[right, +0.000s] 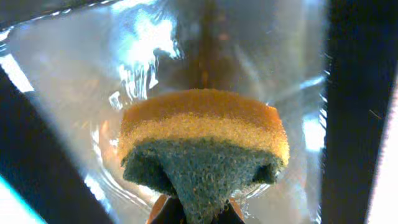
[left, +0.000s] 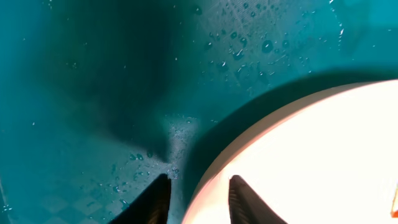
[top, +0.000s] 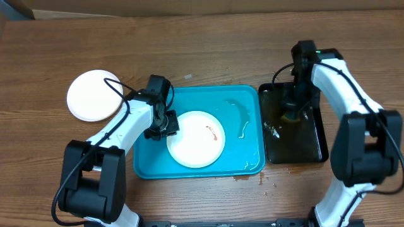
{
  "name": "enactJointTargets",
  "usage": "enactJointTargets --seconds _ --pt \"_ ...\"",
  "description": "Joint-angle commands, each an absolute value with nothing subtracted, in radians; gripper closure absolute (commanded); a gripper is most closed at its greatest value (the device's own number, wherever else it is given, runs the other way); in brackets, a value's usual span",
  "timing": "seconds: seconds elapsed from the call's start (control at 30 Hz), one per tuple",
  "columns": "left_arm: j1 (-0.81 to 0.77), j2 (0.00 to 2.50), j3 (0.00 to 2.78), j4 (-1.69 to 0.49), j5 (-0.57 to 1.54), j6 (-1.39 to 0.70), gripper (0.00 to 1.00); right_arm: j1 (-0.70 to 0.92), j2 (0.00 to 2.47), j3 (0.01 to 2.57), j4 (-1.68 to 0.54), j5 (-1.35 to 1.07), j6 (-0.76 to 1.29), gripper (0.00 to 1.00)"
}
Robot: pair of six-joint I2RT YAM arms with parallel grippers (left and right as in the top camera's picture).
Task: Clean dirty plates on tray and stack at the side
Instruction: 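Carry the sponge with the right gripper onto the white plate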
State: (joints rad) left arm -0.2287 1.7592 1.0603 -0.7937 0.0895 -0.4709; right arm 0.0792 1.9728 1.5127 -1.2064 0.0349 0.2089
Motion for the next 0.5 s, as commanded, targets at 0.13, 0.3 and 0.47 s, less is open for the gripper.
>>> enactJointTargets --seconds 0.13,0.3,0.47 --pt "-0.231 1.762 1.050 -0.807 0.102 -0.502 0.67 0.080 1.897 1.511 -1.207 0.144 0.273 0.96" --pt "-0.231 1.762 1.049 -0.800 0.102 -0.502 0.69 0.084 1.897 1.505 -1.215 0.222 0.282 0.96" --pt "-0.230 1.762 1.049 -0.787 0.102 -0.502 0.78 0.101 1.896 1.526 -1.196 0.030 0.180 0.96"
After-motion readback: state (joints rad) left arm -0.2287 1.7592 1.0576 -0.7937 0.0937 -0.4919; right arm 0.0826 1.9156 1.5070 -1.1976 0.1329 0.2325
